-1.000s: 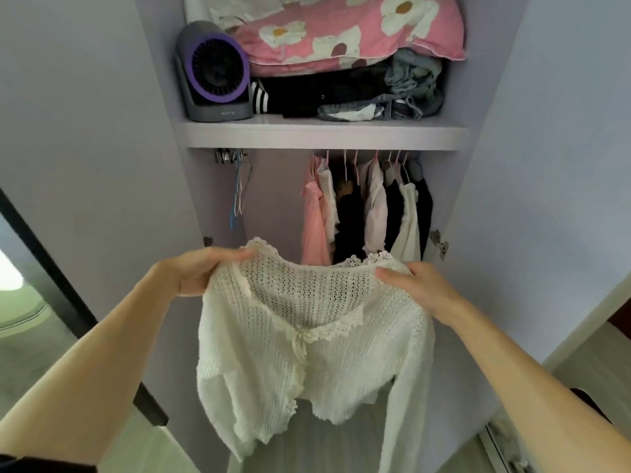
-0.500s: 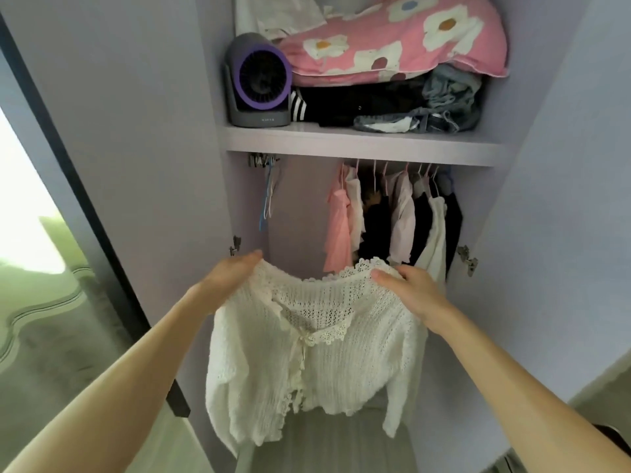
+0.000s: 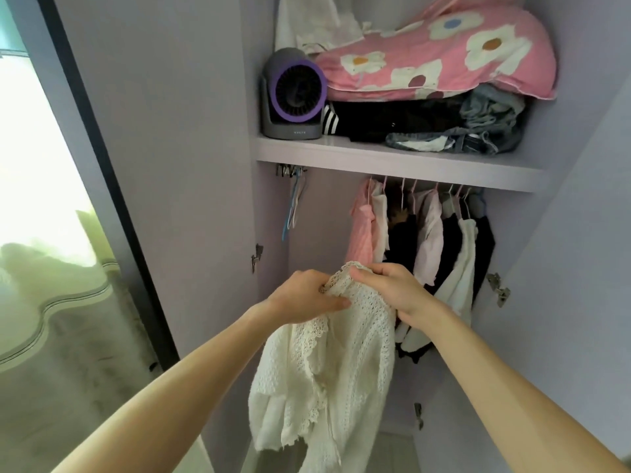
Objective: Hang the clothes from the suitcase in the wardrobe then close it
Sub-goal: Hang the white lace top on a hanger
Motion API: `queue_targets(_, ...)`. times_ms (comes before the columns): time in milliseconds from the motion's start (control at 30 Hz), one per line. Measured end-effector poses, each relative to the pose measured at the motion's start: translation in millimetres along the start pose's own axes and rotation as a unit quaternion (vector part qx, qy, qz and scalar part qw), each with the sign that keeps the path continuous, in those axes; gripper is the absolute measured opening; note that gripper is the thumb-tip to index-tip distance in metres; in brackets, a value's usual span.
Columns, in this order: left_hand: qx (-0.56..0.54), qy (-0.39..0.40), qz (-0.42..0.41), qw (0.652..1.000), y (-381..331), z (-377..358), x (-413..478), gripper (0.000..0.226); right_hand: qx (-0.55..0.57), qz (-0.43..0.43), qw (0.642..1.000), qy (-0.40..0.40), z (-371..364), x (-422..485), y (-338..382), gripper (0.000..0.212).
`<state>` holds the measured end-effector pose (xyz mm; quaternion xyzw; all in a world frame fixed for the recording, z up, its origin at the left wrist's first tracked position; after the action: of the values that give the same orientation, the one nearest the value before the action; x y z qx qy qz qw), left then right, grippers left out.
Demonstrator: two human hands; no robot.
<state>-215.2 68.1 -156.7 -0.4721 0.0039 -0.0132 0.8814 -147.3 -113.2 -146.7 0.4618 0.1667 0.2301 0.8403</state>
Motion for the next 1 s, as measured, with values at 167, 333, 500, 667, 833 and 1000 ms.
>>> queue_targets(167, 0.131, -0.064, -0.018, 0.989, 0, 25, 15, 0.031, -0.022, 0.006, 0.999, -0.041, 2, 30, -6, 0.03)
queue_targets(333, 0.387, -0.135, -0.045, 0.911, -7, 55, 51, 0.031, -0.032, 0.003, 0.999, -0.023, 4, 101, -3, 0.038)
queue_targets(500, 0.56, -0.179, 0.026, 0.809, 10, 110, 78, 0.026, -0.074, -0.013, 0.997, -0.013, 3, 186, 6, 0.025)
queue_targets(667, 0.692, -0.222, -0.005, 0.687, 46, 165, 74, 0.02, -0.15, 0.023, 0.988, -0.023, -17, 290, 17, 0.018)
queue_targets(833, 0.773, -0.204, -0.025, 0.601, 93, 174, 69, 0.039, -0.232, 0.0, 0.972, -0.04, -69, 362, -2, 0.035)
queue_targets(1000, 0.777, -0.165, 0.073, 0.603, 117, 173, 76, 0.055, -0.246, -0.039, 0.959, -0.136, -96, 411, -24, 0.049)
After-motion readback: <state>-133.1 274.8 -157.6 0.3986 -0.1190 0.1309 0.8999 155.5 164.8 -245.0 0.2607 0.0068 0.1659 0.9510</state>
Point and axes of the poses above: each hand's wrist, its own x-axis towards the middle knuckle, its own z-axis out of the back of the hand, y = z × x, the point moved 1 cm from there along x, towards the middle knuckle, and after that the axes turned 14 degrees about -x, right-handed, at the moved point
